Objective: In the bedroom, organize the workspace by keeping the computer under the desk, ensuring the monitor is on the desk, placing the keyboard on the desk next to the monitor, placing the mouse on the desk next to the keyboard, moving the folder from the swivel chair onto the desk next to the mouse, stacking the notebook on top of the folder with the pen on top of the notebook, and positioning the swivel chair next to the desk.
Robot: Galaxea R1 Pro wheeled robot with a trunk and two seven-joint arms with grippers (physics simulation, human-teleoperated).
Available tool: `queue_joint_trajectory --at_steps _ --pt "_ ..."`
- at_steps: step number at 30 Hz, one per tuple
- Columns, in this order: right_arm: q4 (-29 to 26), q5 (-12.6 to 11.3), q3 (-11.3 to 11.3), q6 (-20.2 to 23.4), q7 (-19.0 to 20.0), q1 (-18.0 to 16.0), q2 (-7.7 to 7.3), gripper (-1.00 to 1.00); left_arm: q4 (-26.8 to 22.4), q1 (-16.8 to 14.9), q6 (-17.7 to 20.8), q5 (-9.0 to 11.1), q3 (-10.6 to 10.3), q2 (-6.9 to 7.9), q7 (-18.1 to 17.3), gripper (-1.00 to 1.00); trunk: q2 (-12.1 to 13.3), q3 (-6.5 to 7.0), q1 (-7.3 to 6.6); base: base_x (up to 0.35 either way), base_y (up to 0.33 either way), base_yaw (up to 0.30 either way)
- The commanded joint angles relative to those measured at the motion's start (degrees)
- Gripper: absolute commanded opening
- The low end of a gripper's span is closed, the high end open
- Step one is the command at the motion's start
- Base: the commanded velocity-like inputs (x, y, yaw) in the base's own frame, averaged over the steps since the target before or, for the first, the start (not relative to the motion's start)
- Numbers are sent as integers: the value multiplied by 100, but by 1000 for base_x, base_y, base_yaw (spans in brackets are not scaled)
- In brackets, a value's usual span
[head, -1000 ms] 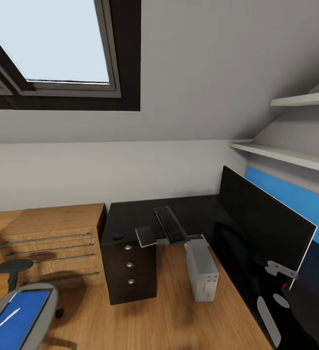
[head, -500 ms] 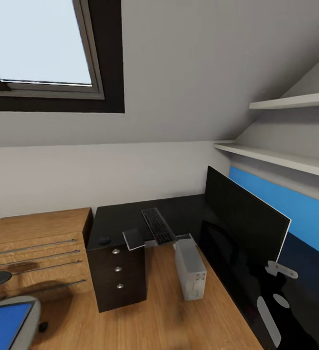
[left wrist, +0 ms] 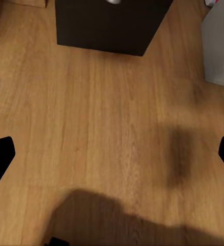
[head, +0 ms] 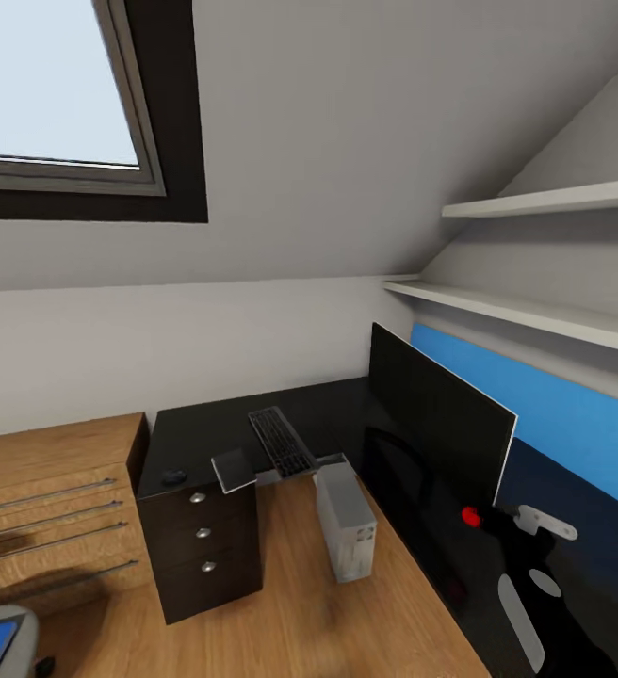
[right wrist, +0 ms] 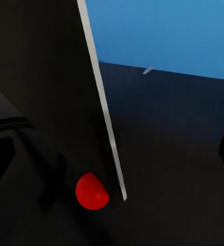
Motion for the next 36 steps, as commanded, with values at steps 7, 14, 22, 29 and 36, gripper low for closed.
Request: queue_joint_trajectory --at_steps 7,14,22,29,36 --pt "5 -61 11 -36 -7 -3 -2 100 6 -1 -15 61 -31 1 -39 100 -4 31 2 0 0 -193" --pt "9 -57 11 -37 -1 -3 -9 100 6 -1 -19 67 -26 1 -39 100 -4 41 2 63 -43 -57" --pt "13 -57 4 -39 -2 -3 -15 100 6 -1 -19 62 -22 1 -39 100 -4 42 2 154 -92 -6" --pt "7 -58 -5 -39 -2 -3 -19 100 6 -1 -19 61 -25 1 -39 100 -4 43 2 23 -14 -1" --pt "5 -62 -14 -39 -5 -3 -20 100 6 -1 -19 54 -30 1 -39 100 -4 43 2 25 -69 0"
